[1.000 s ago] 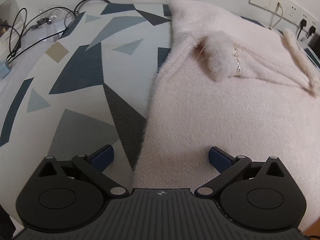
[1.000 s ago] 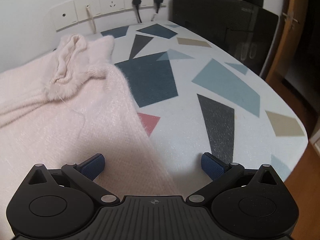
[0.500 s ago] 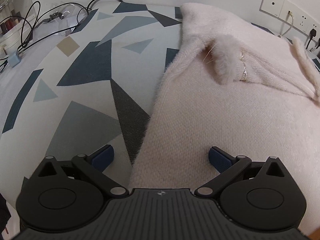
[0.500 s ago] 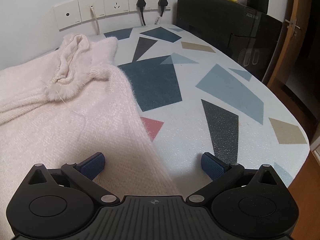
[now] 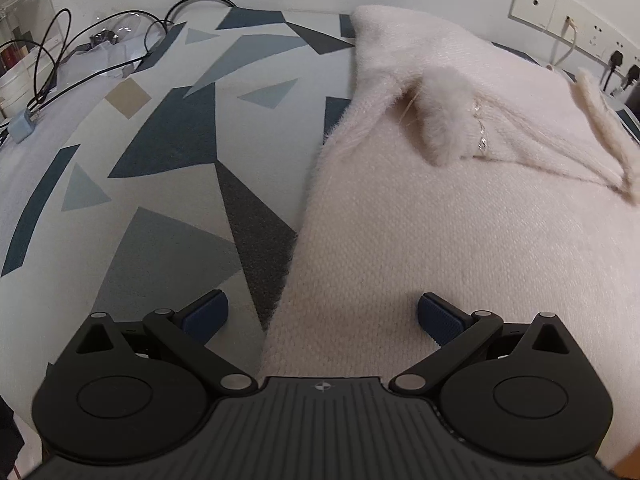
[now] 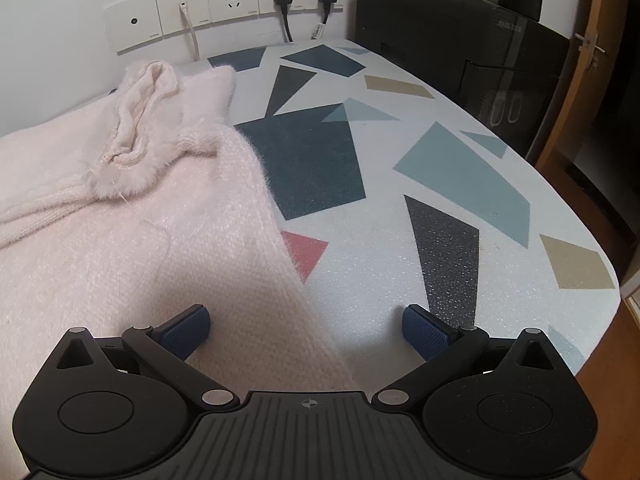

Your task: Fold clothes

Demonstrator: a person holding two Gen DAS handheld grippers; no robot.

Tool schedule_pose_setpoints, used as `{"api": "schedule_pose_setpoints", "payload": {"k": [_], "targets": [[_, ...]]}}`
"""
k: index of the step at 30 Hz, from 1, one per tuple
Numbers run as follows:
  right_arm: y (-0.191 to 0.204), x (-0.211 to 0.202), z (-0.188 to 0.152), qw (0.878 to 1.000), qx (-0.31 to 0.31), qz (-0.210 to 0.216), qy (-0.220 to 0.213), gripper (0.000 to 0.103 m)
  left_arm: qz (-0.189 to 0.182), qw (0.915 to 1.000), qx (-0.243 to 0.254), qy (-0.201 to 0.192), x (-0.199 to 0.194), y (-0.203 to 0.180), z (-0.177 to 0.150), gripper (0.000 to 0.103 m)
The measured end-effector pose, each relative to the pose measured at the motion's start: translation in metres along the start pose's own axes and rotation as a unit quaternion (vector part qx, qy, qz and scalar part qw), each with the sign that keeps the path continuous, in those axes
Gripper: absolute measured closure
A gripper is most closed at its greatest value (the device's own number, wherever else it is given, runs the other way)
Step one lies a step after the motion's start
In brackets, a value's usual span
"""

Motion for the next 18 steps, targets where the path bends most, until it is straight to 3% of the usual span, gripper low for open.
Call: {"api": "schedule_pose_setpoints", "payload": {"k": [10,18], "targets": [[0.004,-0.002,-0.003,1.0,0.003,-0.003,-0.007,0.001,-0.036,0.9977,0.053,-0.02,-0.012,-0.001,-0.023,0.0],[0.005,-0.013,-0.011,1.0,-0.001,0.023,-0.006,0.001,-0.036,0.9975,0.058,-0.017,-0.01,-0.003,-0.02,0.0]]}}
Point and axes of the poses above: each gripper's, at about its wrist camera, not at the fingertips, and x roughly the way its jaws point, y to its left, z to its top, the point moved 3 cm from there along x, roughly the way its jaws point, and after that the axes turned 6 degrees about z, right-handed, at the moved point
